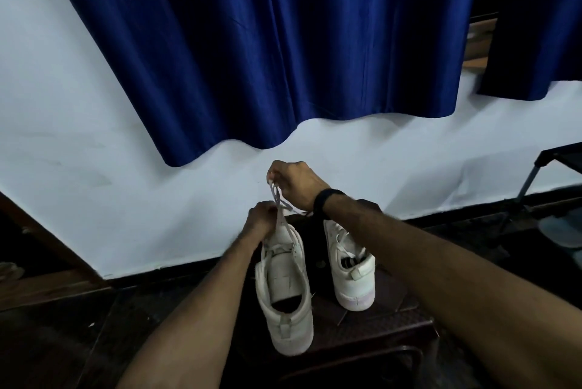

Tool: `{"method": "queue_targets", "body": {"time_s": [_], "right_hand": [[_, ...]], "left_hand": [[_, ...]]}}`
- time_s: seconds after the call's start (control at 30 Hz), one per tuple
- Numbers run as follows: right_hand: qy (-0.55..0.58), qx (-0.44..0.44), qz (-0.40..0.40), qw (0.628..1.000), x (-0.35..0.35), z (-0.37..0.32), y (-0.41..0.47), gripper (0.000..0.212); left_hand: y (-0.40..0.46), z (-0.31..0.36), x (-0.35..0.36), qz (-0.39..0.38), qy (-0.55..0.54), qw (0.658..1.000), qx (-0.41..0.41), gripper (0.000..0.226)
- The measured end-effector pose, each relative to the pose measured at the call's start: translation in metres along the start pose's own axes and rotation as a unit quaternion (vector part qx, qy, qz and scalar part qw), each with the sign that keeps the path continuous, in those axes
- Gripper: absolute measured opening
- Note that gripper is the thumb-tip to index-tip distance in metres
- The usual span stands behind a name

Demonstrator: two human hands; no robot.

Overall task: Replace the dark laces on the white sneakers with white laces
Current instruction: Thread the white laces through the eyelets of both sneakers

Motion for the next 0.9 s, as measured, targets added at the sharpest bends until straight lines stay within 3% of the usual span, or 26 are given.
{"method": "queue_targets", "body": {"time_s": [0.07, 0.13, 0.23, 0.37, 0.47, 0.73, 0.9], "right_hand": [[0.023, 0.019, 0.017, 0.999, -0.002, 0.009, -0.003, 0.022], [0.044, 0.037, 0.035, 0.998, -0.006, 0.016, -0.006, 0.022], [0.054, 0.028, 0.036, 0.997, -0.009, 0.017, -0.005, 0.023], [0.025, -0.014, -0.021, 0.999, -0.009, -0.001, -0.001, 0.021], [0.064, -0.007, -0.004, 0.998, -0.023, -0.014, -0.001, 0.021], [0.194, -0.007, 0.155, 0.969, -0.103, -0.066, 0.026, 0.029], [0.226, -0.059, 0.195, 0.953, -0.166, -0.139, 0.041, 0.023]], "left_hand": [[0.002, -0.01, -0.004, -0.051, -0.167, 0.983, -0.047, 0.028], [-0.001, -0.016, -0.003, -0.13, -0.297, 0.944, -0.068, 0.023], [-0.002, -0.021, -0.017, -0.143, -0.354, 0.922, -0.065, 0.025], [-0.005, -0.01, -0.052, -0.146, -0.445, 0.882, -0.047, 0.026], [-0.014, 0.009, -0.086, -0.138, -0.515, 0.846, -0.027, 0.023], [-0.055, 0.044, -0.13, -0.103, -0.554, 0.826, 0.011, 0.026], [-0.089, 0.044, -0.132, -0.087, -0.469, 0.877, 0.052, 0.026]]}}
Point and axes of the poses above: each hand's wrist, its own y-axis towards the middle knuckle, its own x-axis out of the palm, z = x × y, the point moved 8 cm from there along y, towards the middle knuckle, and after that the axes turned 15 degrees about -x, right-handed, at the moved point
